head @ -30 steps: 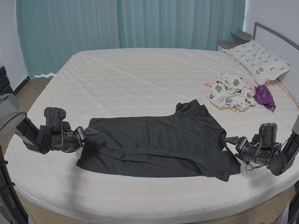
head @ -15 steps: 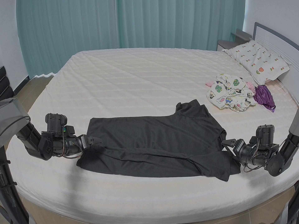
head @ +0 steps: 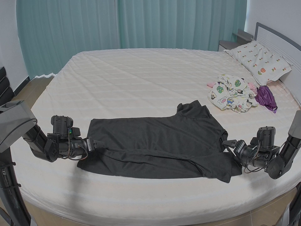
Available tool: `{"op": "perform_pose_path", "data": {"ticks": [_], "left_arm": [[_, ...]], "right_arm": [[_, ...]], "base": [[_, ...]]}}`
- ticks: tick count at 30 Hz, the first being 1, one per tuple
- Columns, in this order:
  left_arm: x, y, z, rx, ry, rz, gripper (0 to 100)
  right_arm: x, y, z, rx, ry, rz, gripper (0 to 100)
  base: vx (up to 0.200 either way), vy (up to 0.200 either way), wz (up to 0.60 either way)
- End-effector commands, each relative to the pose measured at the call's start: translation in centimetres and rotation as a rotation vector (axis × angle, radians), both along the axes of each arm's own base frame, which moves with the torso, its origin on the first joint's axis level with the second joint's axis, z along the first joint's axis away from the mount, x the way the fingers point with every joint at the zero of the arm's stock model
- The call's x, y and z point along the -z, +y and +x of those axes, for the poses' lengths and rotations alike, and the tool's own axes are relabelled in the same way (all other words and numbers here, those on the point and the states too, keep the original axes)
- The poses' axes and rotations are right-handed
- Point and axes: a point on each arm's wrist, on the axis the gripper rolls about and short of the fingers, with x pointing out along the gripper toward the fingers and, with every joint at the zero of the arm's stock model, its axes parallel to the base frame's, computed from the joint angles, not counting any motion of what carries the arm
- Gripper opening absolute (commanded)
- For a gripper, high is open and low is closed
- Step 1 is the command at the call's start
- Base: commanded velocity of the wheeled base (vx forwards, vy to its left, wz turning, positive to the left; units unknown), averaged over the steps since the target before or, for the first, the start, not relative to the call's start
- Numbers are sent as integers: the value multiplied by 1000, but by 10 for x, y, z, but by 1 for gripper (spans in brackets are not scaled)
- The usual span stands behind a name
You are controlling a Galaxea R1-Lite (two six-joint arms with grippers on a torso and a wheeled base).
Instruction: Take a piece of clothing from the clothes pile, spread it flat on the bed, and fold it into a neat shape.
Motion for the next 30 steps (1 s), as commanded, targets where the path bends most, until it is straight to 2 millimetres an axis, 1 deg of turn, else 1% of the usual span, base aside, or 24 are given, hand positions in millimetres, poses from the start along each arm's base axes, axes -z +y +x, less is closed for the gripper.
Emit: {"op": "perform_pose_path", "data": {"ticks": [1,4,8,10,11,12,15,24,30], "left_arm": [[5,-1,0,1,14,2,0],[4,1,-2,-16,19,6,0],[-5,4,-7,-97,10,28,0],[-9,4,-8,-150,12,7,0],[-9,4,-8,-150,12,7,0],[-15,5,-8,-191,15,-34,0],[-19,5,-9,-224,27,-85,0],[-20,2,-9,-222,32,-100,0],[-19,2,-10,-222,36,-99,0]], "right_arm": [[5,0,0,0,16,-4,100],[2,-1,0,0,4,-12,100],[2,1,0,-22,-4,-38,100],[3,1,0,-31,-7,-53,100],[3,1,0,-31,-7,-53,100],[2,0,0,-39,-13,-59,100],[2,0,1,-47,-15,-57,100],[-3,-1,0,-120,-36,-59,100],[2,4,10,-142,-29,-54,100]], "base": [[0,0,0],[0,0,0],[0,0,0],[0,0,0],[0,0,0],[0,0,0],[0,0,0],[0,0,0],[0,0,0]]}}
